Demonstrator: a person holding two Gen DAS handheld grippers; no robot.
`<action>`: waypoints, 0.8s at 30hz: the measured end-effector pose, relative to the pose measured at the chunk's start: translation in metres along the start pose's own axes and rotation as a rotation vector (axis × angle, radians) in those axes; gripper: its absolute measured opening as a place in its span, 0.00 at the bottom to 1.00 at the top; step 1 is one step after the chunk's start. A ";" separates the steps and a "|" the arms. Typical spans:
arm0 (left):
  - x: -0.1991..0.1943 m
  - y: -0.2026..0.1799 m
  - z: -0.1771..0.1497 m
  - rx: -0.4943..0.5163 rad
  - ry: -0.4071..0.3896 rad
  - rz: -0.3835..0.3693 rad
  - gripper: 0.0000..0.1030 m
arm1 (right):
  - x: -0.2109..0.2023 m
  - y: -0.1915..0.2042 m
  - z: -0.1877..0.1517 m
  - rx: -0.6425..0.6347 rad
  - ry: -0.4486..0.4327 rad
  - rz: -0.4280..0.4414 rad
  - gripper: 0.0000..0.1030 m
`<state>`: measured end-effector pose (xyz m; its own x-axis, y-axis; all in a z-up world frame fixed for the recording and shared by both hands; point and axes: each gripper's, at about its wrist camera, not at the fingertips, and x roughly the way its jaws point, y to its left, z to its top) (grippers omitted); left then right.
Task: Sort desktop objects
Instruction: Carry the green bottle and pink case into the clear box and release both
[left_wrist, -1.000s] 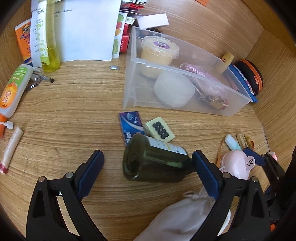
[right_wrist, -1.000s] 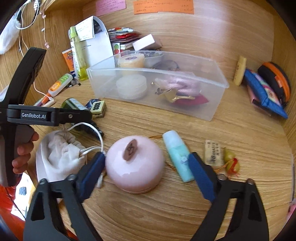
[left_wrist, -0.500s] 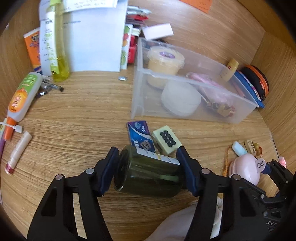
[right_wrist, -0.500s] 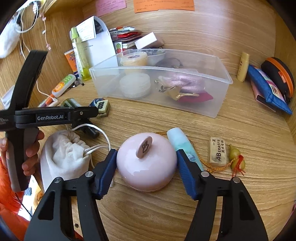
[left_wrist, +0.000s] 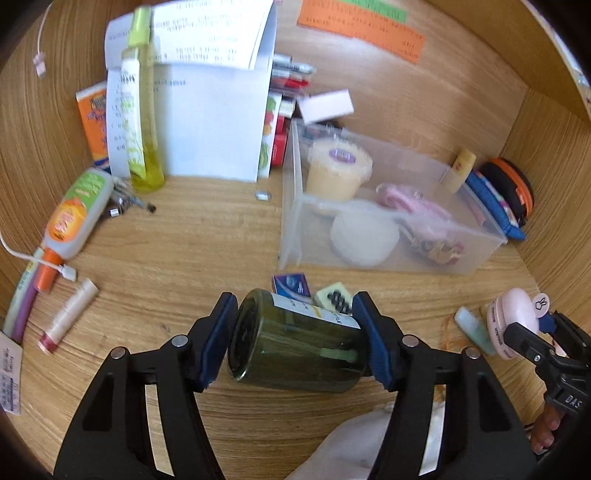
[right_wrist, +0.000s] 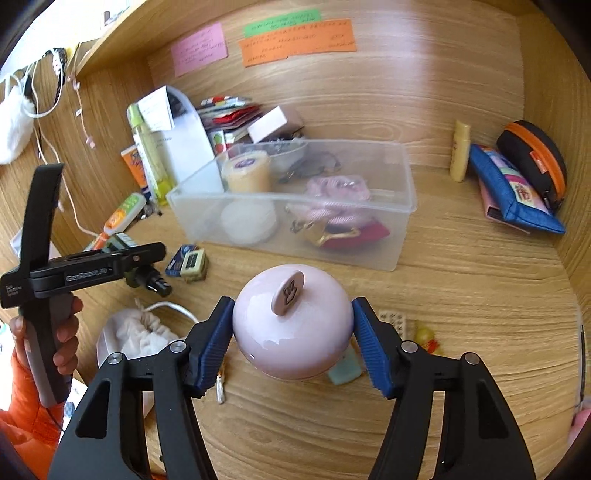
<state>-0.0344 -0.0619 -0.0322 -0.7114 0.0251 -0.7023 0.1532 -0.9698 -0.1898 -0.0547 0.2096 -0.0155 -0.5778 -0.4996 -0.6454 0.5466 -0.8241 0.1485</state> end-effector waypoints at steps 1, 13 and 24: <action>-0.004 0.000 0.003 0.001 -0.015 0.000 0.62 | -0.001 -0.002 0.002 0.002 -0.005 -0.006 0.59; -0.021 -0.004 0.036 -0.020 -0.121 -0.031 0.62 | -0.021 -0.021 0.036 -0.014 -0.128 -0.076 0.59; -0.018 -0.016 0.073 -0.021 -0.179 -0.054 0.62 | -0.024 -0.031 0.064 -0.048 -0.186 -0.123 0.59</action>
<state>-0.0739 -0.0641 0.0334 -0.8294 0.0311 -0.5578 0.1246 -0.9630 -0.2391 -0.0967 0.2301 0.0427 -0.7413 -0.4408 -0.5062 0.4911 -0.8702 0.0386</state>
